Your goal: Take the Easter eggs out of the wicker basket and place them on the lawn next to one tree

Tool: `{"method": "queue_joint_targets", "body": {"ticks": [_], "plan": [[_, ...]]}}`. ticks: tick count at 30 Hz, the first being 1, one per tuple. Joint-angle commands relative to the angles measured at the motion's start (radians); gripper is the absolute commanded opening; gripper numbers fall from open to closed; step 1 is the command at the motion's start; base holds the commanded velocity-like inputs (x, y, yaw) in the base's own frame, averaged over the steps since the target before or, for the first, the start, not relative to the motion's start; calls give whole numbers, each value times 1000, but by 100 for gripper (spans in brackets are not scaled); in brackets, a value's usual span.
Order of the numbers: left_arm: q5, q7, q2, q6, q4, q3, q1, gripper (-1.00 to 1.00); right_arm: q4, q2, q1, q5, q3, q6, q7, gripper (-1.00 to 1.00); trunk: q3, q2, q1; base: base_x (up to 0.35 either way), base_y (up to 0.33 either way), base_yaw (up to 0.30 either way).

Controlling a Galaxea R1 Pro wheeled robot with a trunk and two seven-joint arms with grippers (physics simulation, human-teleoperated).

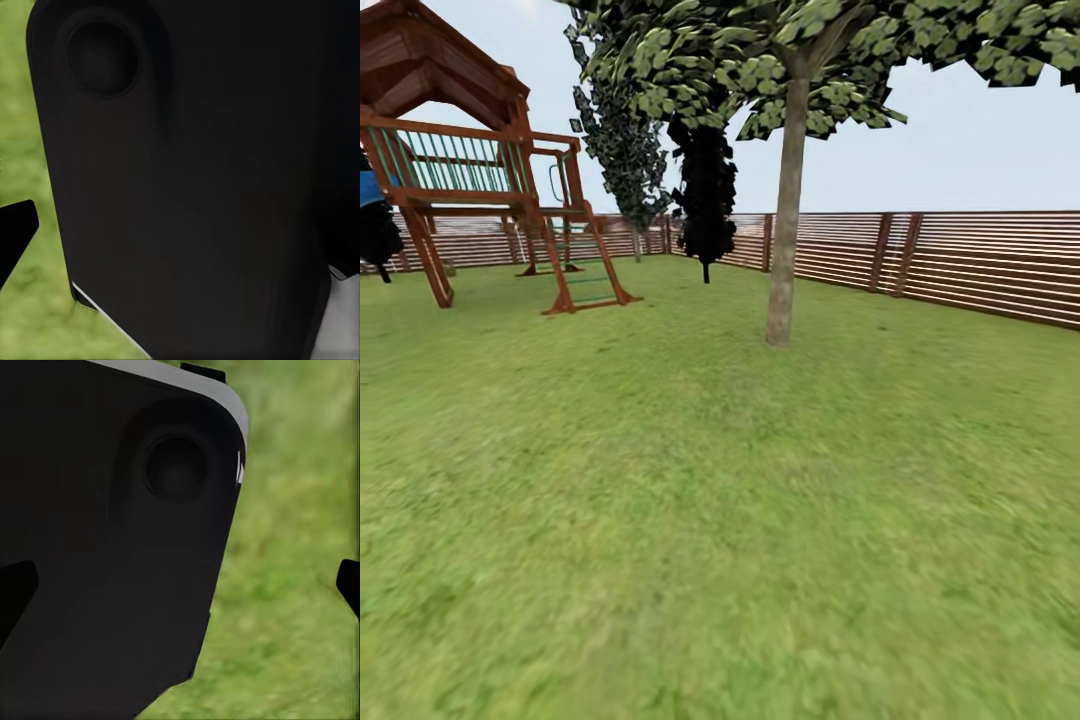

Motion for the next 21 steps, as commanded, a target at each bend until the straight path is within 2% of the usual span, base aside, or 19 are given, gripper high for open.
{"method": "queue_joint_targets", "body": {"ticks": [1,10,21], "plan": [[-1,-3,0,0,-2,-1,1,100,2,0,-1,2,5,0,1,100,-2,0,1,334,0,223],[-1,-3,0,0,-2,-1,1,100,2,0,-1,2,5,0,1,100,-8,0,1,334,0,194],[-1,-3,0,0,-2,0,1,100,2,-1,-1,2,5,0,1,100,-9,0,1,335,0,11]]}}
